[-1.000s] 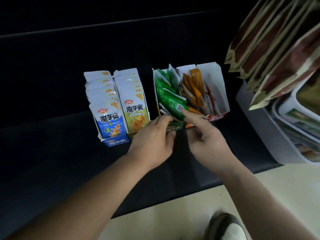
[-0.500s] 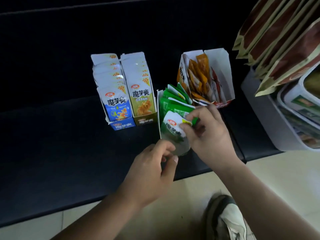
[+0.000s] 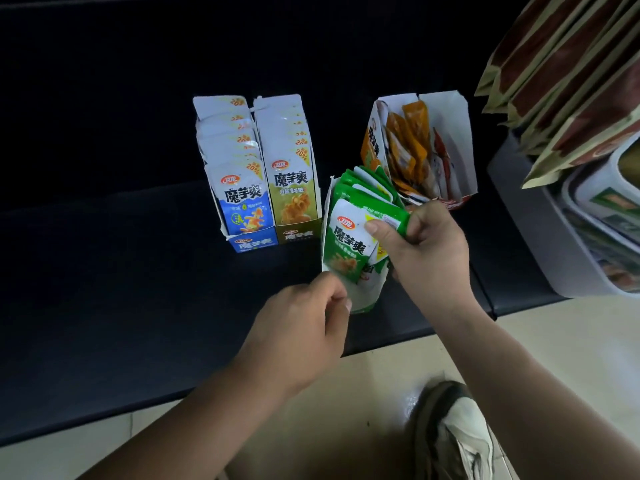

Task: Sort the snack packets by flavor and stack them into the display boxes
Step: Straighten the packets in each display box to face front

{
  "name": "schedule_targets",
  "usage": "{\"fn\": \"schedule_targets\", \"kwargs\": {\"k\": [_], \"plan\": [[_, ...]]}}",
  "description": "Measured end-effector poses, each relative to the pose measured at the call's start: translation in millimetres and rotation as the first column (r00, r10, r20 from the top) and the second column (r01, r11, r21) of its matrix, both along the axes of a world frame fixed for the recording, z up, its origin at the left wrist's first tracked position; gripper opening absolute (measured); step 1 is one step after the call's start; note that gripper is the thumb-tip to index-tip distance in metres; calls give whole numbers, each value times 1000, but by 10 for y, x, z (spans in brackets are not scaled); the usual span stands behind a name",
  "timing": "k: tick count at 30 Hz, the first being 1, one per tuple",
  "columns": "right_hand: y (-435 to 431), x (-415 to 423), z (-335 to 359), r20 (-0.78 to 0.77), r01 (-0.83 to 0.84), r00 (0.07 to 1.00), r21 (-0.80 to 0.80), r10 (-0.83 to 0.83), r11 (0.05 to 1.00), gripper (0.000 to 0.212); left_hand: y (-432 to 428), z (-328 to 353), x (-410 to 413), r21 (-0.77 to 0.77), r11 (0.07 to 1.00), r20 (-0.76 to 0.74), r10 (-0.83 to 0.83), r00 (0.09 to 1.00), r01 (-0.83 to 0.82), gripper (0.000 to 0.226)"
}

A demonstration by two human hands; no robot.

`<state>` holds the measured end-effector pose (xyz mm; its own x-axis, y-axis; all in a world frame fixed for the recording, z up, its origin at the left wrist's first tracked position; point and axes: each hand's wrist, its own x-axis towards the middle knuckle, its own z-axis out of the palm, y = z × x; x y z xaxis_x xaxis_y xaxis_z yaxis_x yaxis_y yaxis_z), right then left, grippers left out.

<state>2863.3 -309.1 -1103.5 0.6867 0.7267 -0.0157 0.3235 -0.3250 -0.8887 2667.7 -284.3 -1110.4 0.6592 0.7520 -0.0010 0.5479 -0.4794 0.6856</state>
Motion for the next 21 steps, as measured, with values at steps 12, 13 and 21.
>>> {"fn": "schedule_targets", "kwargs": {"k": [12,13,21], "plan": [[-118,50,13,-307,-193,927,100,215,976,57,400,115,195,281,955,25,88,996,-92,71],[-122,64,7,-318,-220,917,97,239,971,57,392,107,201,293,950,40,99,994,-106,67],[-190,190,-13,-388,-302,864,111,321,947,46,316,23,170,299,951,143,35,989,-77,29]]}}
